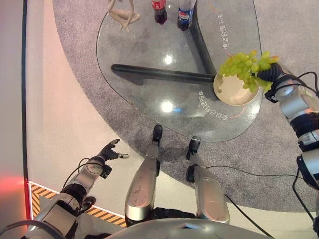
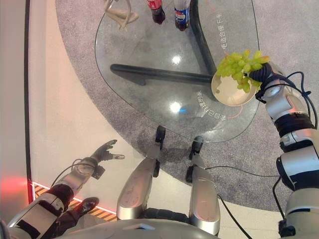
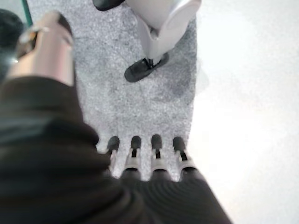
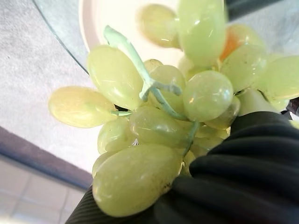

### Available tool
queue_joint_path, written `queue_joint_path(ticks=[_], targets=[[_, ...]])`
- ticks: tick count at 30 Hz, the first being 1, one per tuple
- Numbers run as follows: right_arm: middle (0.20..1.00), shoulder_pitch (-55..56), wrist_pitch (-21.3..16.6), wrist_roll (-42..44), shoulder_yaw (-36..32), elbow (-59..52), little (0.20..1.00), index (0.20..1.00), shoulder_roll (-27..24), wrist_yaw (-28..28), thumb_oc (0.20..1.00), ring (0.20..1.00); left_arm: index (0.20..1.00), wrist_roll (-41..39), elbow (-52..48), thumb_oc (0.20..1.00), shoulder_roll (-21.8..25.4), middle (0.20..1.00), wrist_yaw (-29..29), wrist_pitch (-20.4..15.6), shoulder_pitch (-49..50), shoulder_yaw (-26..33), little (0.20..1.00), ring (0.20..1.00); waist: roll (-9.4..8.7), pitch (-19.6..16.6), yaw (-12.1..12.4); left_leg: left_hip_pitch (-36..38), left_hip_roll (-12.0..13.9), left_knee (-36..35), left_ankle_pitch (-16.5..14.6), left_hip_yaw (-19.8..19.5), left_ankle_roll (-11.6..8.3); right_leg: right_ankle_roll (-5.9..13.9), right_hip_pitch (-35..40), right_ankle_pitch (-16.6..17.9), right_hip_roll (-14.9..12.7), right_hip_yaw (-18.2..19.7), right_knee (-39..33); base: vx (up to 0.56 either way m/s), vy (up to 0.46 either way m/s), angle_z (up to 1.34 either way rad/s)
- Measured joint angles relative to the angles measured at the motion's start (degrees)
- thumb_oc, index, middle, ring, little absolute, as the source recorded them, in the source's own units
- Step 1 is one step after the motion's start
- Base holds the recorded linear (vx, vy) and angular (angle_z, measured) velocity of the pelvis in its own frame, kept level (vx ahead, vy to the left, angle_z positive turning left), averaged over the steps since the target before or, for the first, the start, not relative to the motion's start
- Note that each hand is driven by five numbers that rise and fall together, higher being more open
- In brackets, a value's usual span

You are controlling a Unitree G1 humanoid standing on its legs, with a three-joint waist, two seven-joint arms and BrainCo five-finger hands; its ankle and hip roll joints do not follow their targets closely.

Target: Pick up fruits into the plate

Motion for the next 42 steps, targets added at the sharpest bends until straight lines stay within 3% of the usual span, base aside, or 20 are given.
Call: queue_joint_path(ticks=[6, 12, 29, 30, 31, 42], targets=[[0.200, -4.51, 1.73, -0.06, 1.64, 1.46, 0.200, 0.200, 0.04, -0.82, 0.200, 0.200, 1.000, -1.65, -2.92, 1.000, 0.10, 1.000, 1.76, -0.35, -0.02, -0.17, 1.000, 1.000, 0.23, 0.04, 0.20, -3.69, -1.56, 1.69, 0.16, 0.17, 0.21, -0.02, -8.44, -4.98, -2.86, 0.85, 11.73, -0.03, 0.045, 0.02], [0.200, -6.68, 3.02, -0.05, 1.86, 5.81, 0.200, 0.200, 0.38, -1.29, 0.200, 0.200, 1.000, -2.70, -5.95, 1.000, 0.18, 1.000, 2.51, -0.76, -0.07, -0.38, 1.000, 1.000, 1.28, 0.15, 1.57, -6.17, -2.66, 2.59, 0.66, 0.90, 0.63, -0.47, -14.43, -7.84, -4.63, 2.22, 19.64, -0.03, 0.028, 0.00], [0.200, -6.96, 2.92, -3.04, 3.89, 13.75, 0.200, 0.200, 3.67, -3.95, 0.200, 0.200, 1.000, -4.32, -7.97, 1.000, 0.24, 1.000, 4.18, -1.46, -0.96, -2.49, 1.000, 1.000, 1.90, 0.10, 1.47, -11.28, -2.46, 4.04, 1.33, 1.28, 0.08, -1.58, -21.37, -8.51, -4.34, 3.19, 24.19, -0.03, 0.001, -0.01], [0.454, -6.95, 2.97, -3.51, 3.90, 14.56, 0.454, 0.454, 4.15, -4.15, 0.454, 0.454, 1.000, -4.72, -8.04, 1.000, 0.24, 1.000, 4.25, -1.46, -0.95, -2.50, 1.000, 1.000, 1.91, 0.10, 1.48, -11.27, -2.46, 4.04, 1.33, 1.31, 0.08, -1.58, -21.41, -8.51, -4.35, 3.22, 24.28, -0.04, 0.006, -0.01], [1.000, -6.93, 2.99, -3.83, 3.90, 15.04, 1.000, 1.000, 4.57, -4.19, 1.000, 1.000, 1.000, -4.92, -8.18, 1.000, 0.24, 1.000, 4.39, -1.46, -0.96, -2.49, 1.000, 1.000, 1.91, 0.09, 1.44, -11.26, -2.46, 4.05, 1.33, 1.30, 0.08, -1.58, -21.42, -8.51, -4.35, 3.24, 24.29, -0.04, 0.008, -0.01], [1.000, -6.96, 2.99, -5.04, 3.90, 15.54, 1.000, 1.000, 4.82, -9.96, 1.000, 1.000, 1.000, -5.03, -8.57, 1.000, 0.20, 1.000, 4.85, -1.34, -2.88, -3.70, 1.000, 1.000, 1.92, 0.08, 1.47, -11.27, -2.45, 4.05, 1.35, 1.40, 0.06, -1.59, -21.39, -8.49, -4.31, 3.30, 23.88, -0.03, 0.016, 0.00]])
